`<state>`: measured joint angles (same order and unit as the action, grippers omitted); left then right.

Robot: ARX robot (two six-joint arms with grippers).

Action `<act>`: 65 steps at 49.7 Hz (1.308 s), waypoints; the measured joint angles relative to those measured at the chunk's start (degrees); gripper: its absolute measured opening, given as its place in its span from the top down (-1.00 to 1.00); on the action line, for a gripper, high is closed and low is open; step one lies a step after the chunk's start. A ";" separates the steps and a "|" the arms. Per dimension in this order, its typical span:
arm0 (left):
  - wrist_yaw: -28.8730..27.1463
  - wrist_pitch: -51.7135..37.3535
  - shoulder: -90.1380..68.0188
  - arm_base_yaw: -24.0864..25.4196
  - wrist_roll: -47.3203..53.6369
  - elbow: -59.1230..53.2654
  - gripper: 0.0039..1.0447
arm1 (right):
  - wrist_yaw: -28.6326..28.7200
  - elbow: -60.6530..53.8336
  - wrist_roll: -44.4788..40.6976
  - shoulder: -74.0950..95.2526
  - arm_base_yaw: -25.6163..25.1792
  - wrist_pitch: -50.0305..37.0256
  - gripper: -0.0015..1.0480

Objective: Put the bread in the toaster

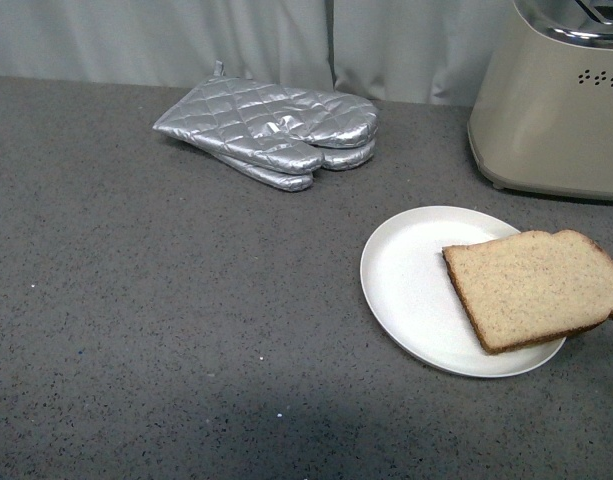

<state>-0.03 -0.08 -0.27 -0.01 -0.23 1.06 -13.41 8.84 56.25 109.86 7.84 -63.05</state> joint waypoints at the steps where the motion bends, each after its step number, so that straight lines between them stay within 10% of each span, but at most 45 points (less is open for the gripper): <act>1: 0.00 0.00 0.00 0.00 -0.02 0.00 -0.88 | -0.04 0.42 0.13 0.17 0.17 0.28 -0.82; 55: 0.00 0.00 0.00 0.00 -0.02 0.00 -0.88 | -1.33 12.13 0.98 3.96 1.16 9.27 -0.82; 65: 0.00 0.00 0.00 0.00 -0.02 0.00 -0.88 | -1.55 12.90 0.98 3.96 1.66 10.32 -0.21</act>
<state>-0.03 -0.08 -0.27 -0.01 -0.25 1.06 -14.96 21.74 57.23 113.82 9.50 -52.73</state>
